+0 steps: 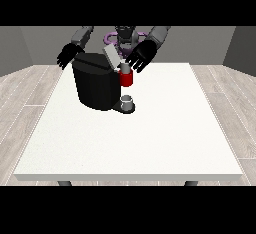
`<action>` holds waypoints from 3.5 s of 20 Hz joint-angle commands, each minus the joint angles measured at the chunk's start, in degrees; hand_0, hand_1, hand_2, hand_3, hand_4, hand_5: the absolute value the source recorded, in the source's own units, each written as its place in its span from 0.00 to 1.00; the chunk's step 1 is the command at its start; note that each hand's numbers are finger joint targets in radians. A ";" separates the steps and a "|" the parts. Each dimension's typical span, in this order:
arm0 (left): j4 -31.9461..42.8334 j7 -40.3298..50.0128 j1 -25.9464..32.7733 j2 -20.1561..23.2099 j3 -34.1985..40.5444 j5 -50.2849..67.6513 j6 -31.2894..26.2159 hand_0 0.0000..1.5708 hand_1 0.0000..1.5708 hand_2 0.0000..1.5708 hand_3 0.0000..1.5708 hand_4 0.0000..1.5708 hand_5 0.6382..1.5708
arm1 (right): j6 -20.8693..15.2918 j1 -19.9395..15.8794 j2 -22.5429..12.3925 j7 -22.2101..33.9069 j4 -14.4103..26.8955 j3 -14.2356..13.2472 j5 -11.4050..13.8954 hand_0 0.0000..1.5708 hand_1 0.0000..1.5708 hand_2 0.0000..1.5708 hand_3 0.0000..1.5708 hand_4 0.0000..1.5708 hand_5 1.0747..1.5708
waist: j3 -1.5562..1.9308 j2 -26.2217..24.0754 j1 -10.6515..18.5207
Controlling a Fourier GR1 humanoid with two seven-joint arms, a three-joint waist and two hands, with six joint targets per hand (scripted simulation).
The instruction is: Insert the coffee pod into the coffee machine and close the lid
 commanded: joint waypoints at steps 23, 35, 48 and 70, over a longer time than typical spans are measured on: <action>0.58 -0.91 -0.13 -0.57 0.05 -1.78 -0.27 0.72 0.72 0.74 0.64 0.29 1.00 | -1.21 0.28 0.64 -2.29 -0.07 0.15 0.74 0.00 0.00 0.00 0.00 0.21 1.00 | 0.01 2.97 0.55; 0.76 -3.31 -0.15 1.89 -0.31 -3.26 -1.82 0.65 0.65 0.69 0.58 0.23 1.00 | -1.44 1.46 1.04 -2.92 -0.34 0.58 0.93 0.00 0.00 0.00 0.00 0.30 1.00 | 0.00 1.73 1.19; 0.02 -2.52 0.05 1.19 -3.28 -6.60 -5.13 0.00 0.00 0.00 0.00 0.00 1.00 | -2.00 2.68 1.65 -5.55 3.49 -0.79 0.35 0.00 0.00 0.00 0.00 0.25 1.00 | 0.02 -0.01 3.02; -2.73 -6.36 20.06 -15.67 12.34 14.49 -4.76 0.00 0.00 0.00 0.00 0.00 1.00 | 2.83 16.11 -2.49 -6.12 3.93 -4.26 -3.00 0.00 0.00 0.00 0.00 0.31 1.00 | -0.07 -21.15 12.74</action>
